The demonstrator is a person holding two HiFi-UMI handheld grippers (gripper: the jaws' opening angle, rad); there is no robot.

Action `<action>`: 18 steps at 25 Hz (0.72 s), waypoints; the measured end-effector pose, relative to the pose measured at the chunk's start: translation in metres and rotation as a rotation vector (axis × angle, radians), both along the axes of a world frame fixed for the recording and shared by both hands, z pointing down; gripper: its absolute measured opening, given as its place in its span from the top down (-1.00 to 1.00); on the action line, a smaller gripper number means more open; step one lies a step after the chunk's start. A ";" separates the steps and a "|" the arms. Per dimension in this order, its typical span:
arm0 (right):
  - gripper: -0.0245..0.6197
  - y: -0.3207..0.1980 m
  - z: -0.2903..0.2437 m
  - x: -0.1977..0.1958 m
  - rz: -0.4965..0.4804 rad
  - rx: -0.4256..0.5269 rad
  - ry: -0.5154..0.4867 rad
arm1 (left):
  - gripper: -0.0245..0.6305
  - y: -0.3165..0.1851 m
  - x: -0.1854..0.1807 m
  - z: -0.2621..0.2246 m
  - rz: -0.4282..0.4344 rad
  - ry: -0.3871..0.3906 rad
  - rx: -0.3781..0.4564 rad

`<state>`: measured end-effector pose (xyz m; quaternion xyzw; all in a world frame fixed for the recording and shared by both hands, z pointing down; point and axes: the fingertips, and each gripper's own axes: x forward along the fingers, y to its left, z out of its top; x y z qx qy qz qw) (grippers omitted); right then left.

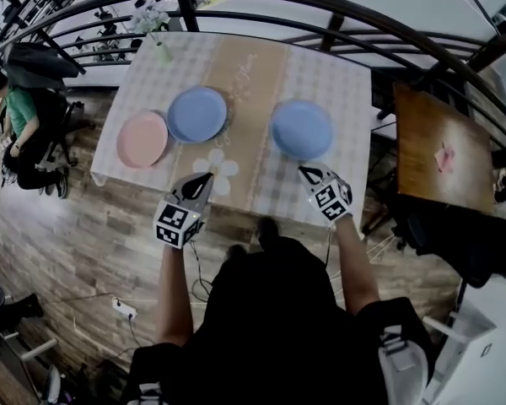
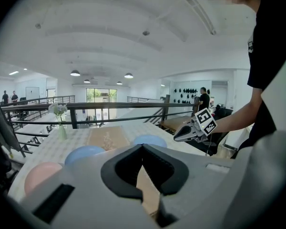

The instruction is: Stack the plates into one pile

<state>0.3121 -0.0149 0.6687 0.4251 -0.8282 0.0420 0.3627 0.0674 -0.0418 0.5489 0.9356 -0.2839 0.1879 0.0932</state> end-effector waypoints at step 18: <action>0.65 -0.042 0.112 0.027 -0.184 -0.181 0.223 | 0.93 -0.002 -0.011 0.009 -0.178 -0.048 -0.032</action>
